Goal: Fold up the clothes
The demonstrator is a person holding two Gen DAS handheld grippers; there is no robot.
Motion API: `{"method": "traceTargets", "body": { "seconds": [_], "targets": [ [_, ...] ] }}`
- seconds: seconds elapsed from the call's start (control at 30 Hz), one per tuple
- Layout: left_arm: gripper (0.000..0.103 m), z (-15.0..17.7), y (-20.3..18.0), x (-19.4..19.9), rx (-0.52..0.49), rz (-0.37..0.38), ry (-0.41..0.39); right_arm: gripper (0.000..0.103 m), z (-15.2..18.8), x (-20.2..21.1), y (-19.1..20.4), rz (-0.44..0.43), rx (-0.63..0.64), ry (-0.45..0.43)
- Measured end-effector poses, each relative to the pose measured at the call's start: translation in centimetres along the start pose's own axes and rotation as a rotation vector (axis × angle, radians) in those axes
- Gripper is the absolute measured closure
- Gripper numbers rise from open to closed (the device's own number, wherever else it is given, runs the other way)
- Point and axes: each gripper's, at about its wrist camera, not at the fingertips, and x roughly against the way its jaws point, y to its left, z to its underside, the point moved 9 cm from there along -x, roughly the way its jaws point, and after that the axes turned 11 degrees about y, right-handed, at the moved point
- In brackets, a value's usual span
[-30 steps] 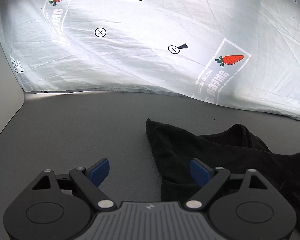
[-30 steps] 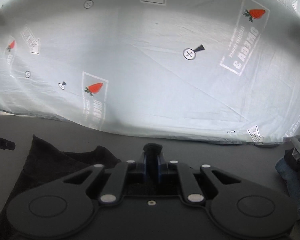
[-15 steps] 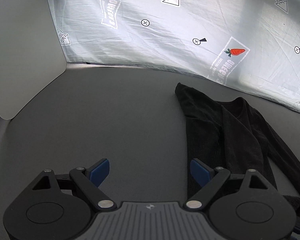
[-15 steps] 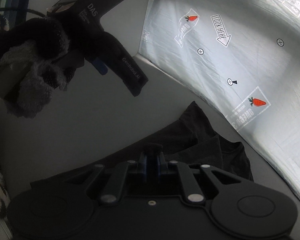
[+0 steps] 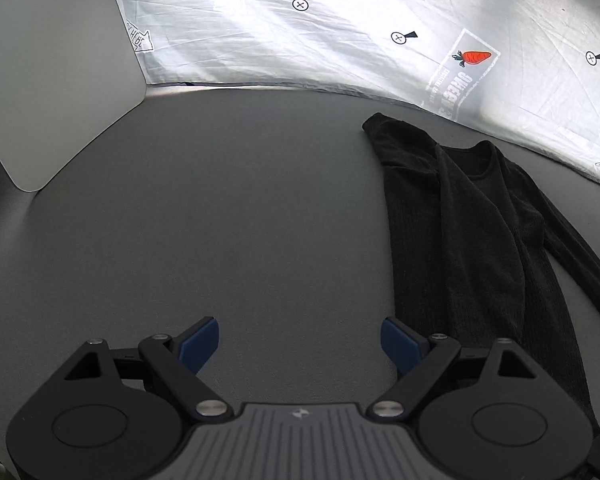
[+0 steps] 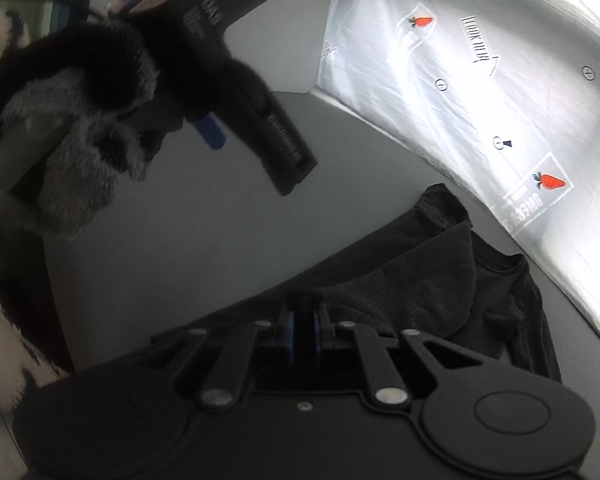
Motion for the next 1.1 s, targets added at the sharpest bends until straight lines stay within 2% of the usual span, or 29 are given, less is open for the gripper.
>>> {"method": "traceTargets", "body": {
  "seconds": [0.03,0.07,0.2,0.3,0.43,0.47,0.53,0.63,0.77,0.8,0.83,0.87,1.0,1.1],
  "targets": [
    [0.014,0.1,-0.3,-0.1,-0.01,0.004,0.004,0.09,0.5,-0.9,0.5,-0.026,-0.008,0.039],
    [0.014,0.2,-0.5,-0.1,-0.018,0.007,0.006,0.082,0.9,-1.7,0.8,-0.054,-0.022,0.078],
    [0.014,0.3,-1.7,-0.3,-0.057,0.023,0.009,0.056,1.5,-0.2,-1.6,-0.091,-0.169,0.058],
    [0.014,0.4,-2.5,-0.8,-0.075,0.029,0.019,0.049,1.8,1.1,-3.5,-0.115,-0.282,0.037],
    [0.014,1.0,-3.6,-1.6,-0.095,0.045,0.047,0.051,2.6,2.4,-6.0,-0.14,-0.43,0.017],
    [0.014,1.3,-3.8,-1.9,-0.1,0.045,0.056,0.054,3.1,2.4,-6.5,-0.139,-0.464,0.02],
    [0.014,1.8,-4.2,-2.3,-0.107,0.048,0.075,0.074,3.8,2.0,-6.8,-0.106,-0.475,0.046],
    [0.014,2.3,-4.5,-2.8,-0.11,0.049,0.099,0.082,3.7,0.8,-6.2,-0.134,-0.462,0.07],
    [0.014,3.0,-4.7,-2.5,-0.149,0.027,0.095,0.081,3.1,0.6,-4.8,-0.122,-0.38,0.075],
    [0.014,3.4,-4.9,-2.3,-0.17,0.03,0.095,0.074,3.1,0.5,-4.3,-0.104,-0.344,0.083],
    [0.014,3.9,-5.1,-2.1,-0.198,0.04,0.093,0.061,3.2,0.4,-3.9,-0.085,-0.307,0.093],
    [0.014,4.5,-5.5,-1.7,-0.231,0.053,0.09,0.056,3.4,0.4,-3.4,-0.069,-0.28,0.104],
    [0.014,7.2,-7.4,-0.1,-0.391,0.098,0.068,0.054,4.2,0.3,-2.3,-0.035,-0.23,0.14],
    [0.013,9.3,-9.0,0.5,-0.507,0.093,0.058,0.051,4.7,0.4,-2.5,0.015,-0.226,0.157]
  ]
}}
